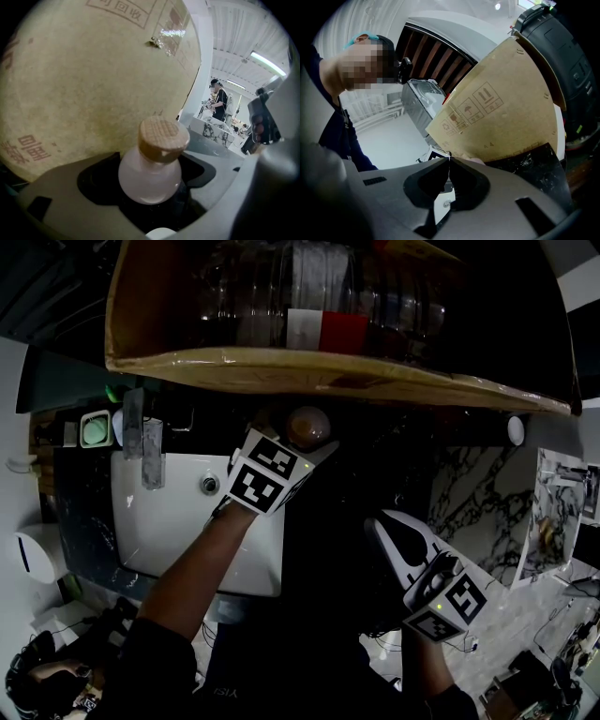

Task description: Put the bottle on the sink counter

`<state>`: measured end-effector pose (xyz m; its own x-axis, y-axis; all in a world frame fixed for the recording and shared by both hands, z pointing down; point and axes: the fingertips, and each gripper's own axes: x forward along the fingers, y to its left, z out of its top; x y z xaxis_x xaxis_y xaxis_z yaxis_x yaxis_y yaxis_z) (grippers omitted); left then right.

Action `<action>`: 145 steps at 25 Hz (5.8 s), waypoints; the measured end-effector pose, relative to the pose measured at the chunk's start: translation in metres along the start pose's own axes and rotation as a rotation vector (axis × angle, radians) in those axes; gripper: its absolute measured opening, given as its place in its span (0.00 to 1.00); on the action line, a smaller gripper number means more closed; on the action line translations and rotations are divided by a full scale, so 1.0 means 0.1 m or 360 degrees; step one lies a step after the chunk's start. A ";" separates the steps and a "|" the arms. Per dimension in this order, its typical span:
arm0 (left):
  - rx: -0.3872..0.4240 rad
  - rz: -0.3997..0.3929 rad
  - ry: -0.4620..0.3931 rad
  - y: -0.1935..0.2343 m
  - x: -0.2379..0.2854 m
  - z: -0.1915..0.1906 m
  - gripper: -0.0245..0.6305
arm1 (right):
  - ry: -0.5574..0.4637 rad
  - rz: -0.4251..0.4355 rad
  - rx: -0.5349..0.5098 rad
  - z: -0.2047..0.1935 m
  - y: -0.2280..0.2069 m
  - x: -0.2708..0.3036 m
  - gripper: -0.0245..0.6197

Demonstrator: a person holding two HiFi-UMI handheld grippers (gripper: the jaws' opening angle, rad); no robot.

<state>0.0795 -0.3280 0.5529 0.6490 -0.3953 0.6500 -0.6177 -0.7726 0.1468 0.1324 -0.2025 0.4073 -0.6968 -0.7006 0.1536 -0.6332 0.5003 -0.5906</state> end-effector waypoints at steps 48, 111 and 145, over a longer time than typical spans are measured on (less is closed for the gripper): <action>0.0048 0.0099 -0.0015 0.01 0.07 0.00 0.63 | -0.0041 0.0009 0.0038 0.07 0.06 -0.11 0.08; 0.0100 0.0044 -0.0520 -0.75 -2.16 0.41 0.10 | -0.0205 0.0123 -0.0258 0.40 1.50 0.05 0.08; 0.0186 -0.0001 -0.0637 -0.96 -2.84 0.41 0.05 | -0.0163 0.0099 -0.0412 0.21 1.97 -0.03 0.08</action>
<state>-0.0275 -0.1621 0.3232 0.7851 -0.5389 0.3055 -0.5776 -0.8150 0.0468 0.0174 -0.1126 0.2739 -0.7078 -0.7055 0.0348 -0.6643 0.6480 -0.3727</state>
